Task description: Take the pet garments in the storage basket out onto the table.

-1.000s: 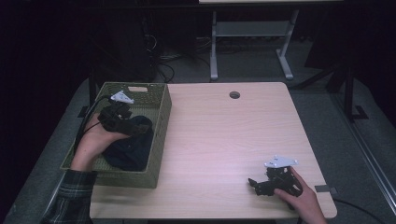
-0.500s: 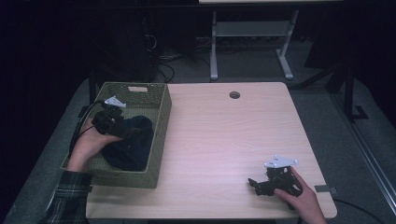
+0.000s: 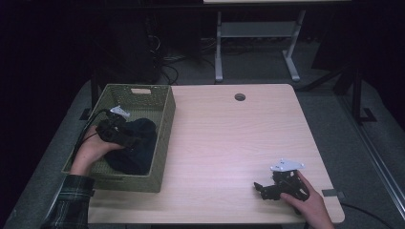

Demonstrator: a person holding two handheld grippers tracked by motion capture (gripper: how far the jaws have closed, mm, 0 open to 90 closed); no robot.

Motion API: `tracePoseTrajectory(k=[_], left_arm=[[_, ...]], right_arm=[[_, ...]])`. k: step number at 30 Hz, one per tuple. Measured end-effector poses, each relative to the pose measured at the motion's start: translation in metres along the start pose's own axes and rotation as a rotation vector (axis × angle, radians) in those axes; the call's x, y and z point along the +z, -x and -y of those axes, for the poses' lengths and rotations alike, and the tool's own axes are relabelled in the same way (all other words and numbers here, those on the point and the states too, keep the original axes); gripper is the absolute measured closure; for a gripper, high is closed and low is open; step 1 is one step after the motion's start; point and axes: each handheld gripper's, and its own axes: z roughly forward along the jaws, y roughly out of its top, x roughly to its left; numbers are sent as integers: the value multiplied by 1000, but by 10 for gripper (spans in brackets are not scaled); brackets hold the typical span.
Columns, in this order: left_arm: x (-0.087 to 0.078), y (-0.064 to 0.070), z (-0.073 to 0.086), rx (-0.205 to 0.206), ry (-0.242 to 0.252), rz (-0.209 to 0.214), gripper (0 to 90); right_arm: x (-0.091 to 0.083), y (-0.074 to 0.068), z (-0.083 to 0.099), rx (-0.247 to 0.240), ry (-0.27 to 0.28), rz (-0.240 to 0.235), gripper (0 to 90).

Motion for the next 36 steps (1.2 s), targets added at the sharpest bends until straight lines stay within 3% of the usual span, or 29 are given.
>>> tracePoseTrajectory(k=[10,21,29,32,36], left_arm=[[20,-6,10,10,-63,11,140],[40,-4,15,43,-131,5,136],[53,-2,17,71,-205,11,142],[57,-1,19,84,-228,8,169],[56,-2,20,77,-232,-2,311]], right_arm=[[0,0,0,-3,1,0,0],[0,0,0,-4,1,0,0],[0,0,0,-4,1,0,0],[0,0,0,-4,1,0,0],[0,0,0,-4,1,-1,0]])
